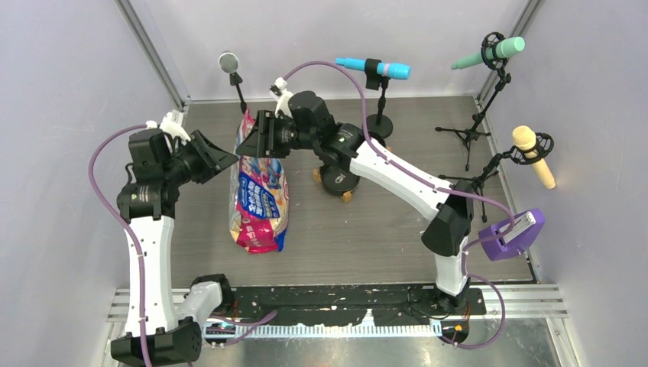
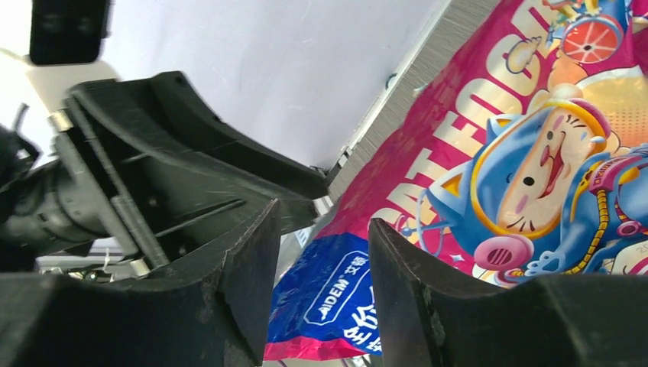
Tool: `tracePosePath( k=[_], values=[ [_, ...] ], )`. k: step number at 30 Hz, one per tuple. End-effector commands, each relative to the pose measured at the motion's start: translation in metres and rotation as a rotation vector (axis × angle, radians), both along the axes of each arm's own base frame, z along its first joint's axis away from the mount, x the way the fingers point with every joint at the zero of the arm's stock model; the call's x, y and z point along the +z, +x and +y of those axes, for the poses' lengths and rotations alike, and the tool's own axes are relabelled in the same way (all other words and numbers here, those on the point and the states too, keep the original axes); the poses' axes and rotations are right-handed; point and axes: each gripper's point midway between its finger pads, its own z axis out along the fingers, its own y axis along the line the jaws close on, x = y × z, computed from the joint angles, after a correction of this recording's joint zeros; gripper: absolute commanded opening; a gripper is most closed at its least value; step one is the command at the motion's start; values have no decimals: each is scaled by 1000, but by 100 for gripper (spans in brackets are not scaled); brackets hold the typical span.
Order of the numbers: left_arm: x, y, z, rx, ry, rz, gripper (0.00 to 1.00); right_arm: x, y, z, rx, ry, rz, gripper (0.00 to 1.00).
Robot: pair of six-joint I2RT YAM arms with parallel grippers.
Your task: Serve the pet food
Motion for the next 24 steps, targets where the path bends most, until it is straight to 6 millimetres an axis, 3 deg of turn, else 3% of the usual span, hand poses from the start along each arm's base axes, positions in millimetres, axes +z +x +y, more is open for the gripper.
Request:
tracePosePath(
  k=[1, 8, 24],
  values=[
    [30, -5, 3, 11, -7, -105, 36, 9, 4, 2, -27, 13, -21, 54],
    [38, -10, -4, -31, -21, -132, 36, 4, 7, 0, -45, -3, -19, 51],
    [28, -7, -6, -75, -1, -117, 31, -8, 7, 9, -26, 0, 17, 44]
  ],
)
